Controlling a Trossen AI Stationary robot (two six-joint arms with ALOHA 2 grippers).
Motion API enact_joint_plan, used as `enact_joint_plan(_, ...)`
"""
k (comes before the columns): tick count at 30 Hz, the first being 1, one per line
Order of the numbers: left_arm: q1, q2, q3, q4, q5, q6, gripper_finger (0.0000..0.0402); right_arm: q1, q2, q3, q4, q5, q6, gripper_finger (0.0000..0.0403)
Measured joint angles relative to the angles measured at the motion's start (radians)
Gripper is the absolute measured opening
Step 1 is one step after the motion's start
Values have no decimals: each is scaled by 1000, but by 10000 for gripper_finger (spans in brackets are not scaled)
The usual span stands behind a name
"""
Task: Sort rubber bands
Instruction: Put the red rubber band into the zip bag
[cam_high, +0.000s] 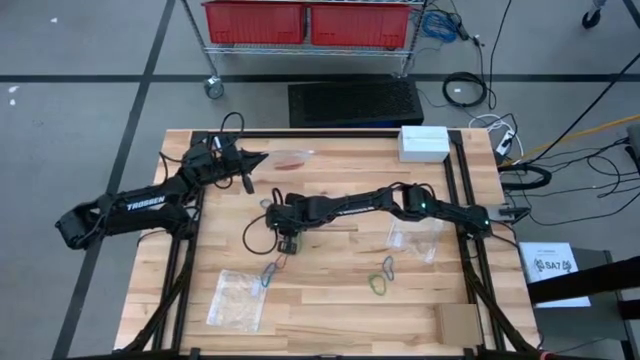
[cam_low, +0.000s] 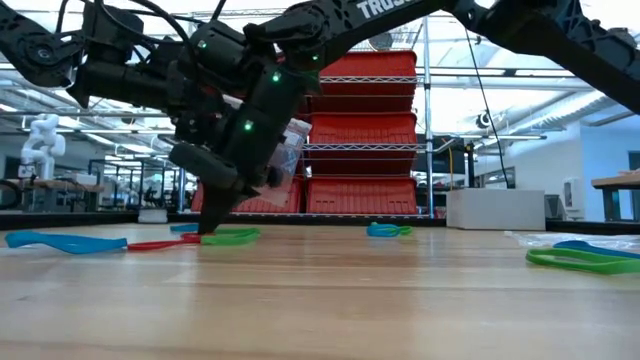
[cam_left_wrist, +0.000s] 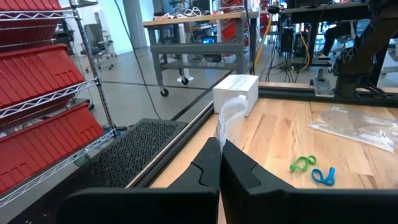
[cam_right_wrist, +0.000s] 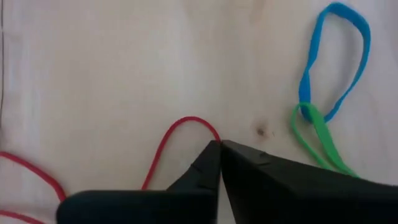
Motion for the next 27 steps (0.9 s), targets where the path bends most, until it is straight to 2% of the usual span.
enact_joint_plan(9, 0, 0, 0, -3, 0, -1, 0, -1, -66, 123, -114, 89, -127, 1)
enact_joint_plan(20, -2, 0, 0, -12, 26, -3, 0, 7, -238, 135, -162, 147, -188, 0)
enact_joint_plan(27, -21, 0, 0, -4, 60, -26, 0, 16, -357, 135, -160, 256, -251, 0)
